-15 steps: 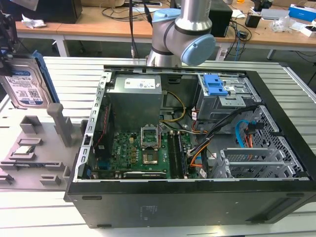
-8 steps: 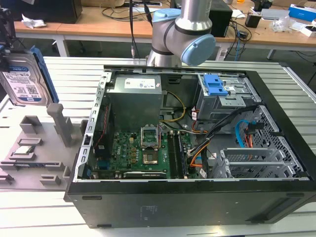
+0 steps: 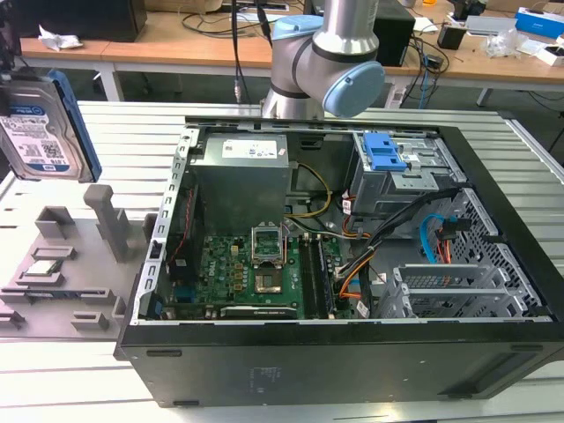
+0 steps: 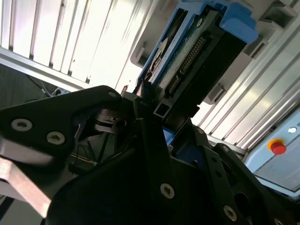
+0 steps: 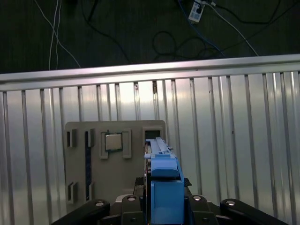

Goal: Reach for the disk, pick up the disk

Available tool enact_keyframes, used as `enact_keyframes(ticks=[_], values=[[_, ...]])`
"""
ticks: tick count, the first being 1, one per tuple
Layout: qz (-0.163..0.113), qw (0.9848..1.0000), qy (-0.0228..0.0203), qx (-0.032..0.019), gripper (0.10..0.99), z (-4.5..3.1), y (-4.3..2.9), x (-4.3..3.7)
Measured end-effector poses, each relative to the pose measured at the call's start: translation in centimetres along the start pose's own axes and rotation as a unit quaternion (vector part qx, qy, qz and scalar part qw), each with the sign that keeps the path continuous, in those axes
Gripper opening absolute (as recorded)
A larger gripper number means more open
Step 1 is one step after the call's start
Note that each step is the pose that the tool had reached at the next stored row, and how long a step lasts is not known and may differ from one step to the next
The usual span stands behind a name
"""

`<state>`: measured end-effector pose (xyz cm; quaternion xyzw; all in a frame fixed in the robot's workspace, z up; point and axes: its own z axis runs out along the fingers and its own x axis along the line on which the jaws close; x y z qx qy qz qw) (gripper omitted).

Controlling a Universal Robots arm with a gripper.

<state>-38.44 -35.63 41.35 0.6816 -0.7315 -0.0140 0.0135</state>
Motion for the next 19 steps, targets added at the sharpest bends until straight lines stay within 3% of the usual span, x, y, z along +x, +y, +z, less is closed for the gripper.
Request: enact_keyframes(ticks=[19], values=[[0.000, 1.0000, 0.0000, -0.0008, 0.369, -3.96, 0.06, -0.01]])
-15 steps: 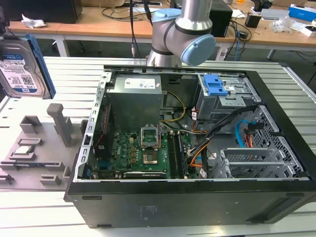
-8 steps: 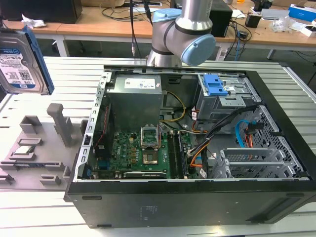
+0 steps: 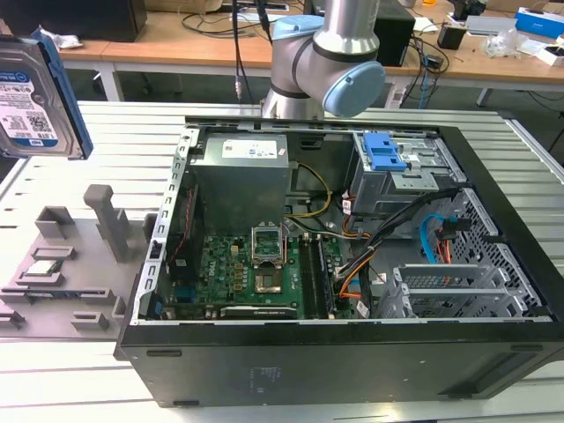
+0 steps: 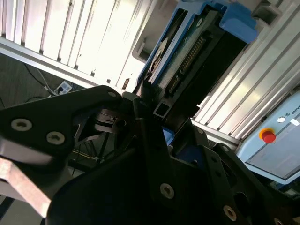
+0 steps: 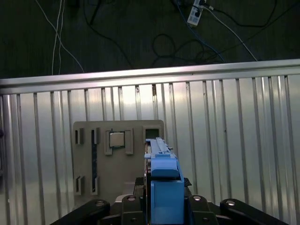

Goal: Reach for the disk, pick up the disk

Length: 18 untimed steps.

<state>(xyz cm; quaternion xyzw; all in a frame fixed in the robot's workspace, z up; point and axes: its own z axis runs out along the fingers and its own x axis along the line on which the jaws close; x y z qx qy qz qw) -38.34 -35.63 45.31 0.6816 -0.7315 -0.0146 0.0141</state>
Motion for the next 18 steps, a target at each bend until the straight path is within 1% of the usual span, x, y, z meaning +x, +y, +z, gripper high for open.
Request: enact_keyframes(ticks=[4, 7, 9, 11, 13, 15, 18], values=[[0.000, 1.0000, 0.0000, -0.0001, 0.369, -0.52, 0.01, 0.00], [0.000, 1.0000, 0.0000, -0.0001, 0.369, -1.28, 0.04, 0.00], [0.000, 1.0000, 0.0000, -0.0001, 0.369, -1.56, 0.05, 0.00], [0.000, 1.0000, 0.0000, -0.0001, 0.369, -2.09, 0.07, 0.00], [0.000, 1.0000, 0.0000, -0.0001, 0.369, -2.41, 0.08, 0.00], [0.000, 1.0000, 0.0000, -0.0002, 0.369, -3.02, 0.10, 0.00], [0.000, 1.0000, 0.0000, -0.0002, 0.369, -3.52, 0.12, 0.00]])
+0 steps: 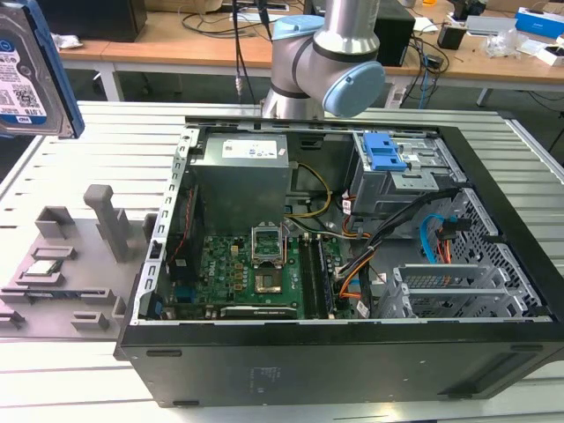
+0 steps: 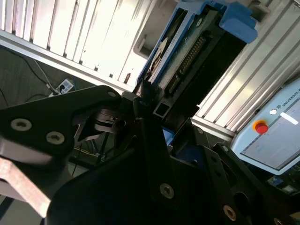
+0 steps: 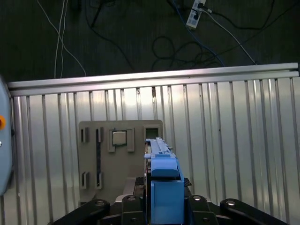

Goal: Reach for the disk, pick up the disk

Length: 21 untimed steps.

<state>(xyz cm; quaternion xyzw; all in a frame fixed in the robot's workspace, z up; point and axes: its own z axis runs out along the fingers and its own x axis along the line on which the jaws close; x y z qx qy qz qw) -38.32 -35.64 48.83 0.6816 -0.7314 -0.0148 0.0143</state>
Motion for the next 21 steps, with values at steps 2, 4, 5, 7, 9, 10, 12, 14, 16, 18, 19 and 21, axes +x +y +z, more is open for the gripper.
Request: enact_keyframes(ticks=[2, 4, 5, 7, 9, 10, 12, 14, 16, 18, 19, 21], values=[[0.000, 1.0000, 0.0000, 0.0000, 0.369, -0.43, 0.02, 0.00], [0.000, 1.0000, 0.0000, 0.0000, 0.369, -0.75, 0.03, 0.00], [0.000, 1.0000, 0.0000, 0.0000, 0.369, -0.91, 0.03, 0.00], [0.000, 1.0000, 0.0000, 0.0000, 0.369, -1.30, 0.05, 0.00], [0.000, 1.0000, 0.0000, -0.0001, 0.369, -1.65, 0.07, 0.00], [0.000, 1.0000, 0.0000, 0.0000, 0.369, -1.97, 0.08, 0.00], [0.000, 1.0000, 0.0000, 0.0000, 0.369, -2.30, 0.09, 0.00], [0.000, 1.0000, 0.0000, 0.0000, 0.369, -2.63, 0.11, 0.00], [0.000, 1.0000, 0.0000, 0.0000, 0.369, -2.96, 0.12, 0.00], [0.000, 1.0000, -0.0001, 0.0000, 0.369, -2.96, 0.12, 0.00], [0.000, 1.0000, 0.0000, 0.0000, 0.369, -2.96, 0.12, 0.00], [0.000, 1.0000, 0.0000, 0.0000, 0.369, -2.97, 0.12, 0.00]])
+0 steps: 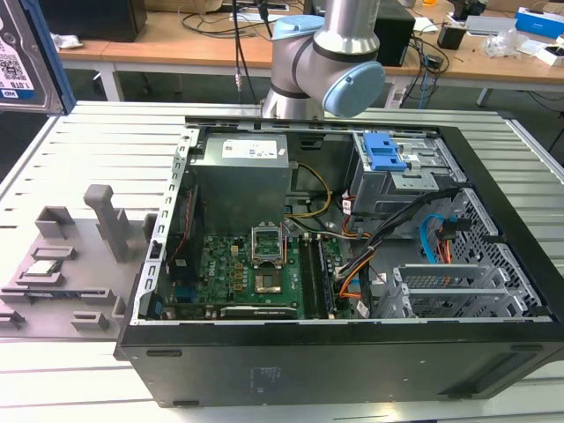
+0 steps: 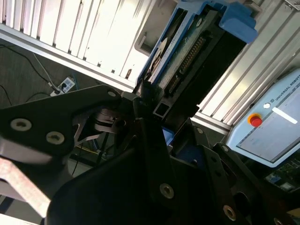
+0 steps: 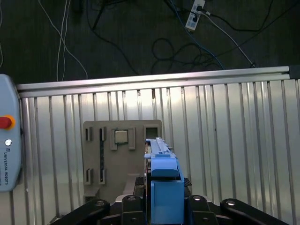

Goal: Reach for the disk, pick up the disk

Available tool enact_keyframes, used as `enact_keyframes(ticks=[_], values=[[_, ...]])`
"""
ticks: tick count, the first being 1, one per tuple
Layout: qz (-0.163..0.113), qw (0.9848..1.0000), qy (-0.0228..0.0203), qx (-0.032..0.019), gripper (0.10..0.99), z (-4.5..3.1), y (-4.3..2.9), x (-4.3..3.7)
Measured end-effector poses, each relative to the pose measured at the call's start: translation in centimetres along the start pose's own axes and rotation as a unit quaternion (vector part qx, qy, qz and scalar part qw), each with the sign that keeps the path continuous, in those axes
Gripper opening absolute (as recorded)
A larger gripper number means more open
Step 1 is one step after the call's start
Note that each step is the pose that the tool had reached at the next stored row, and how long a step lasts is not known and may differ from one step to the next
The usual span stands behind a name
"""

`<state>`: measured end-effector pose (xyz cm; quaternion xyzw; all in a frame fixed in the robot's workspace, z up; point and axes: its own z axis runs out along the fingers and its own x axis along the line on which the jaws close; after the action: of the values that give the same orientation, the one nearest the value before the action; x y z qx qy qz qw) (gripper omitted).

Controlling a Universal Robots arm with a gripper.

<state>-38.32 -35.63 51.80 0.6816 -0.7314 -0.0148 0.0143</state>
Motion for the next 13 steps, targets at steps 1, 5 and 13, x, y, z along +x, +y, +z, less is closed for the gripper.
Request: enact_keyframes(ticks=[1, 5, 13], values=[[0.000, 1.0000, 0.0000, 0.0000, 0.369, 0.00, -0.01, 0.00], [0.000, 1.0000, 0.0000, 0.0000, 0.369, -0.05, -1.26, -0.09], [0.000, 1.0000, 0.0000, 0.0000, 0.369, -0.22, -5.47, -0.38]])
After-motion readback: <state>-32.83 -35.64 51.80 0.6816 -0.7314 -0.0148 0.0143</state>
